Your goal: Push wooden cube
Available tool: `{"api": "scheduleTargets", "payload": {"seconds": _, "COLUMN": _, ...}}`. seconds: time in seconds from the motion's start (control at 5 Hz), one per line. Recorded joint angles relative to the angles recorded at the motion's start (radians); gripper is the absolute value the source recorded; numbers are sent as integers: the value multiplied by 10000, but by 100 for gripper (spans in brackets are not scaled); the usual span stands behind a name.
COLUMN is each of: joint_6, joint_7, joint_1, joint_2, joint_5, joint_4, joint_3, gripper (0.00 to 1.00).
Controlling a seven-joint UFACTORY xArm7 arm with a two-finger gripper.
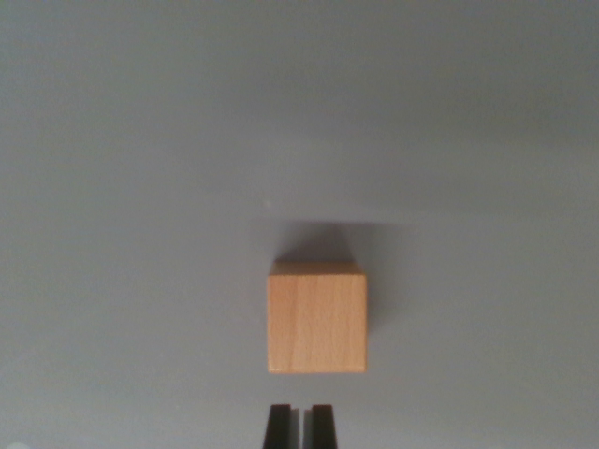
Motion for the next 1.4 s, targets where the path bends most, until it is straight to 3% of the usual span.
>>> {"api": "scheduleTargets", "payload": {"seconds": 0.2, "joint_6": 0, "joint_7": 0, "joint_1": 0, "joint_2": 0, "joint_5": 0, "joint_4": 0, "joint_3": 0, "gripper": 0}}
{"api": "scheduleTargets", "payload": {"seconds": 0.4, "joint_6": -464, "joint_7": 18, "joint_1": -14, "joint_2": -23, "joint_5": -39, "joint_4": -470, "joint_3": -9, "gripper": 0}}
{"api": "scheduleTargets", "payload": {"seconds": 0.6, "joint_6": -464, "joint_7": 18, "joint_1": -14, "joint_2": -23, "joint_5": -39, "joint_4": -470, "joint_3": -9, "gripper": 0}}
{"api": "scheduleTargets", "payload": {"seconds": 0.8, "joint_6": -921, "joint_7": 35, "joint_1": -27, "joint_2": -46, "joint_5": -77, "joint_4": -933, "joint_3": -17, "gripper": 0}}
{"api": "scheduleTargets", "payload": {"seconds": 1.0, "joint_6": -921, "joint_7": 35, "joint_1": -27, "joint_2": -46, "joint_5": -77, "joint_4": -933, "joint_3": -17, "gripper": 0}}
{"api": "scheduleTargets", "payload": {"seconds": 1.2, "joint_6": -1345, "joint_7": 52, "joint_1": -40, "joint_2": -67, "joint_5": -112, "joint_4": -1362, "joint_3": -25, "gripper": 0}}
{"api": "scheduleTargets", "payload": {"seconds": 1.4, "joint_6": -1345, "joint_7": 52, "joint_1": -40, "joint_2": -67, "joint_5": -112, "joint_4": -1362, "joint_3": -25, "gripper": 0}}
